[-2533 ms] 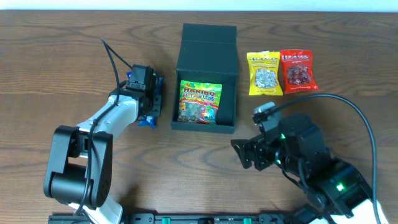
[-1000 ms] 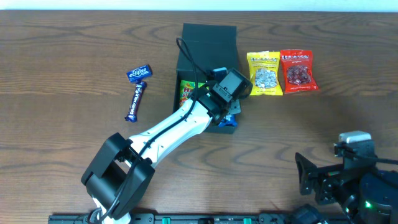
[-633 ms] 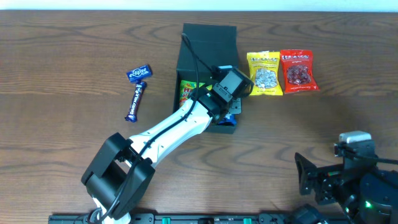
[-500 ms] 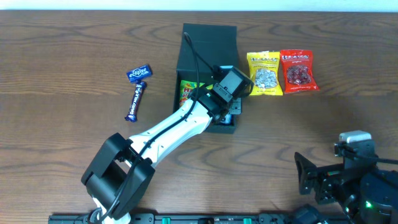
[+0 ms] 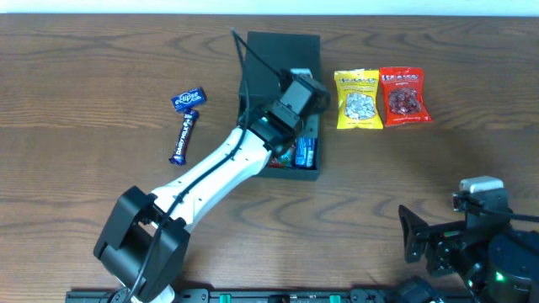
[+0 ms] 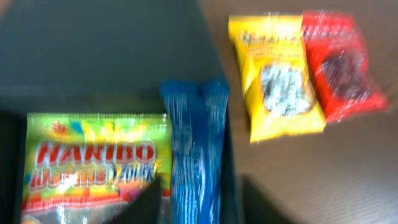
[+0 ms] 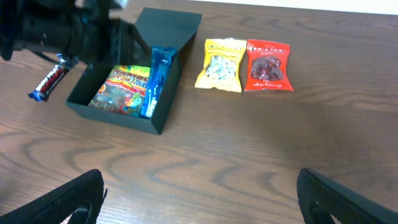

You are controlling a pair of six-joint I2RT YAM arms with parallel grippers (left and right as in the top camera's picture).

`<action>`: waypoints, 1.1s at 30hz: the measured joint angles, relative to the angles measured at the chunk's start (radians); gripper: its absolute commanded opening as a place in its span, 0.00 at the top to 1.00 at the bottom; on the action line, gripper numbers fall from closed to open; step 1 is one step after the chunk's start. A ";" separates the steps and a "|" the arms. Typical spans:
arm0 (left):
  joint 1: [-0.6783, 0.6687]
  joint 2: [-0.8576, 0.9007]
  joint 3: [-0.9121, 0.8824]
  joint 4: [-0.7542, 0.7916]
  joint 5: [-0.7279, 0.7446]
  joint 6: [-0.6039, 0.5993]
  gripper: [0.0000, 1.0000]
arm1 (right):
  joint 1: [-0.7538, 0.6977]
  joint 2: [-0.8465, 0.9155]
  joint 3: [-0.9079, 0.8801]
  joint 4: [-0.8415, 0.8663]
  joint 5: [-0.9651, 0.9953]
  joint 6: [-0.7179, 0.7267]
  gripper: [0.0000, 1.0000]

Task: Pack container
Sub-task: 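Carry the blue wafer bar right and lower it into the box, then release the wafer bar beside the Haribo bag and lift the left gripper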

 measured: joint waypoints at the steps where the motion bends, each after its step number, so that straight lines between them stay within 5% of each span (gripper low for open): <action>1: 0.007 0.000 0.001 0.014 0.001 0.008 0.87 | 0.000 0.000 0.000 0.001 0.000 0.000 0.02; 19: 0.014 0.216 0.002 0.069 0.097 0.033 0.81 | 0.000 0.000 0.000 0.000 0.000 0.000 0.02; 27: 0.014 0.119 0.004 0.056 0.080 0.107 0.83 | 0.000 0.000 0.000 0.000 0.000 0.001 0.01; 33: 0.094 -0.037 0.018 -0.109 -0.057 0.124 0.84 | 0.000 0.000 0.000 0.002 0.000 0.002 0.01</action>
